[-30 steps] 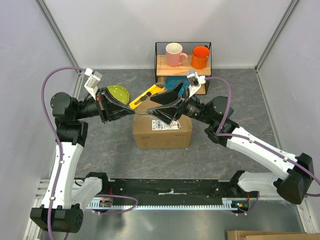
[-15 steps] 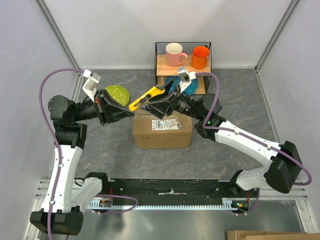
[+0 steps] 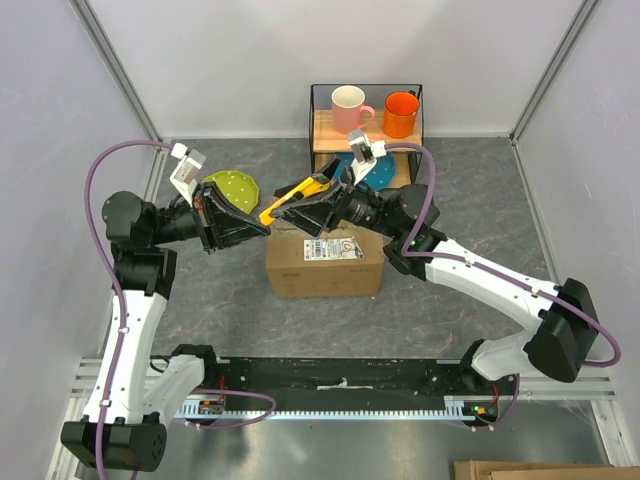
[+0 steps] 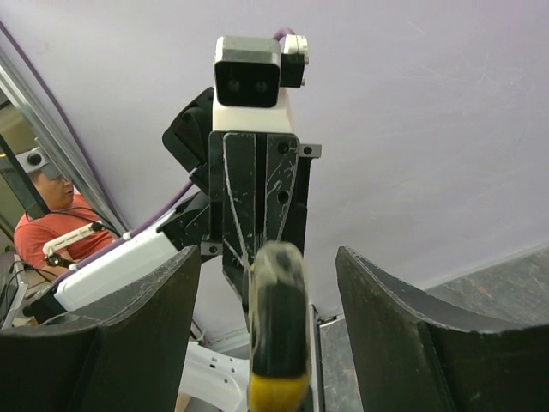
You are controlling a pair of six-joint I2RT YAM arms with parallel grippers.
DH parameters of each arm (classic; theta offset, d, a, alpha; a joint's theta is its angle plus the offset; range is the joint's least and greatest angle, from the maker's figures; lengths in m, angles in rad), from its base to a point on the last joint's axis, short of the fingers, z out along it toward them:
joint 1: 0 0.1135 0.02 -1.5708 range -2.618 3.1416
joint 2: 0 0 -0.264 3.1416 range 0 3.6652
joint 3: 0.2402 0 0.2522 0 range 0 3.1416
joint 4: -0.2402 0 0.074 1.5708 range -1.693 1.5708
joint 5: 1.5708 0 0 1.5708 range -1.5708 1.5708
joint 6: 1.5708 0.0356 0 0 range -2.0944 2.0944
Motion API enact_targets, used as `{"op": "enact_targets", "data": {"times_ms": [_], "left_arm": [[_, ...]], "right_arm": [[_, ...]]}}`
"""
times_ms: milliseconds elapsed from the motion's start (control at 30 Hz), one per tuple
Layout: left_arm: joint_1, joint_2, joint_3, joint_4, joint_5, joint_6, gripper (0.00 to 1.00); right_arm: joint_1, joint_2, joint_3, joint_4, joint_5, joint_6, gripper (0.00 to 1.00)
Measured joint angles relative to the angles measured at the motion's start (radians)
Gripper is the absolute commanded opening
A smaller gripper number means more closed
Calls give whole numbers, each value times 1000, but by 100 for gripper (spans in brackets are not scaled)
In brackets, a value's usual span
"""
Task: Unpack the express box
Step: Pick up the knife from the center of the board.
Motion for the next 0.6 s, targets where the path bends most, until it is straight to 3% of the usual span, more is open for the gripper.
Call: {"op": "enact_targets", "data": {"times_ms": [233,400,600], "left_arm": [[-4,-10,-2,-38,0,24,2],[-4,-11,-4,-48,0,34,2],[-4,-17,-12,-78,-1,56,2]], "right_arm": [[13,44,35,5,0,0,55],[15,53,35,2,-1,0,31],[22,45,34,5,-3,-1,11]]}}
